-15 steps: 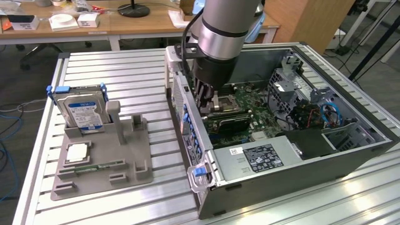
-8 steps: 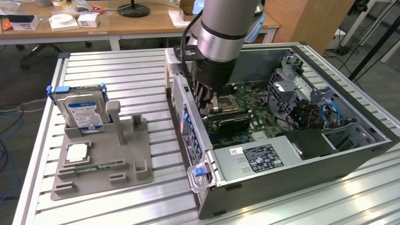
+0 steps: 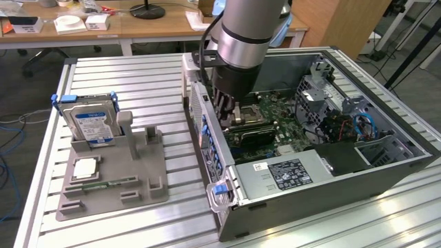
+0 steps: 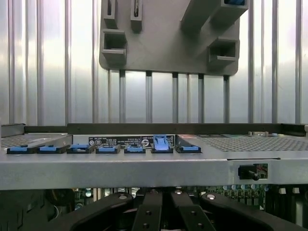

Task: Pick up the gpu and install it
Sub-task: 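Press down on the gpu until it lock into place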

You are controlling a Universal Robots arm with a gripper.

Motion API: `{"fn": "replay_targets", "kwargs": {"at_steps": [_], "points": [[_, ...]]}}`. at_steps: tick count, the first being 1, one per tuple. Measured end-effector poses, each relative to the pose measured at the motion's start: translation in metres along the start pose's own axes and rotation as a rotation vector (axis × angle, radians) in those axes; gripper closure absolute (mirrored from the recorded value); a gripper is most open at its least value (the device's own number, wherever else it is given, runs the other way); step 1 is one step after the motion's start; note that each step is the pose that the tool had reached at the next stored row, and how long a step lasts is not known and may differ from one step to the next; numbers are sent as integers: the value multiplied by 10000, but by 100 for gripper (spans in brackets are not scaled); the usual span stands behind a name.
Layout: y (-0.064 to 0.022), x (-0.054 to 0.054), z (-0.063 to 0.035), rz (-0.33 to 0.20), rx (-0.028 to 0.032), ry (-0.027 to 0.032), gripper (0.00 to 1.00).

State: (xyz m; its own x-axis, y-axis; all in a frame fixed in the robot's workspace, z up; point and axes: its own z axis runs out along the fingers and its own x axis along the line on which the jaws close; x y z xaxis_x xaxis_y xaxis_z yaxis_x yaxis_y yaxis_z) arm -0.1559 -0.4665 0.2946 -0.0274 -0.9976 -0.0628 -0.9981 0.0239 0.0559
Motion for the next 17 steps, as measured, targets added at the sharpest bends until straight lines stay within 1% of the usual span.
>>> {"fn": "replay_targets", "kwargs": {"at_steps": [1, 2, 5, 7, 10, 12, 13, 17], "points": [[-5, 0, -1, -3, 13, -32, 89], [-16, -1, 13, -12, 48, -104, 89], [-28, -1, -48, -8, 20, -133, 89], [-53, -3, -66, -13, 20, -191, 89], [-120, -4, -74, -19, 16, -293, 89], [-191, -6, -78, -22, 14, -351, 89], [-215, -7, -80, -22, 5, -357, 89], [-215, -7, -80, -21, 1, -357, 89]]}}
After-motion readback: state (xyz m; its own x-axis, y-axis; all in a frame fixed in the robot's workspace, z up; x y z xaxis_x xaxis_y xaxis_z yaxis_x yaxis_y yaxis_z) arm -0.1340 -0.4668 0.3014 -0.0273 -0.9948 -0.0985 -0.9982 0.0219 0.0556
